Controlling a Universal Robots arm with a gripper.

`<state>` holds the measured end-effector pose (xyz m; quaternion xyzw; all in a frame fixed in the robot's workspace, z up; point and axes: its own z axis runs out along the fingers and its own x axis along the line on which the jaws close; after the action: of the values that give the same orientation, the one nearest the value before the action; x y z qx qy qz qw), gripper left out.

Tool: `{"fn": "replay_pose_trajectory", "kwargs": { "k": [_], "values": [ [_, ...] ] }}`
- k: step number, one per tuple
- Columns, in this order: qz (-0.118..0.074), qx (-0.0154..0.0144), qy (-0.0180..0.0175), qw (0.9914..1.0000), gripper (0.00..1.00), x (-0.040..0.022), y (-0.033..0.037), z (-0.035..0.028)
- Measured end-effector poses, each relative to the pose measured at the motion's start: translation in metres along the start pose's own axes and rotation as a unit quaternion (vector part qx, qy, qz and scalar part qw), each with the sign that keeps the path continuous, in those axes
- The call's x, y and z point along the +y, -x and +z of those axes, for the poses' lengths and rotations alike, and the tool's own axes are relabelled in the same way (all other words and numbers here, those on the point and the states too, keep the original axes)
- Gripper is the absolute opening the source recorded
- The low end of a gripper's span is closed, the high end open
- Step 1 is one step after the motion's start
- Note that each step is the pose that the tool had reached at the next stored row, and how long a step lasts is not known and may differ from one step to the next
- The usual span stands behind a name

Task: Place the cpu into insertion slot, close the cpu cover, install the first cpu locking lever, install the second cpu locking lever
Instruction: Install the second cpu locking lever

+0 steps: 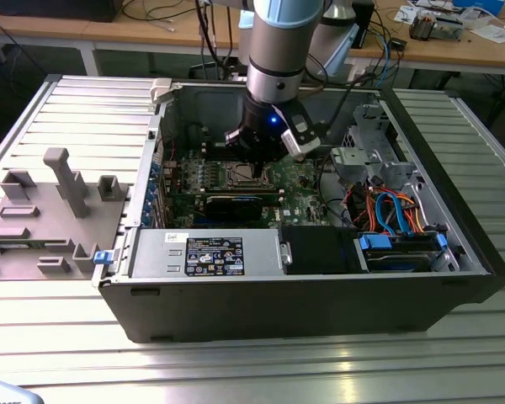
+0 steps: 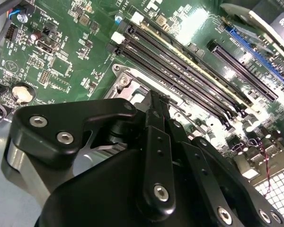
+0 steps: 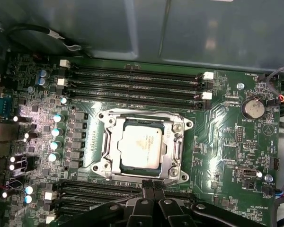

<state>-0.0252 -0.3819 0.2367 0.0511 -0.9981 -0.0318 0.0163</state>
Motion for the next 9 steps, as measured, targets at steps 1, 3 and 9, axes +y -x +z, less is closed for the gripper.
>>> {"fn": "replay_pose_trajectory", "kwargs": {
  "k": [1,3,9],
  "values": [
    [0.000,0.0000,0.0001,1.00000,0.11,-0.0009,-0.0001,0.0000],
    [0.000,0.0000,0.0002,1.00000,0.11,-0.0021,-0.0002,-0.0001],
    [0.000,-0.0008,0.0082,0.99997,0.11,-0.0115,-0.0012,-0.0002]
  ]
}}
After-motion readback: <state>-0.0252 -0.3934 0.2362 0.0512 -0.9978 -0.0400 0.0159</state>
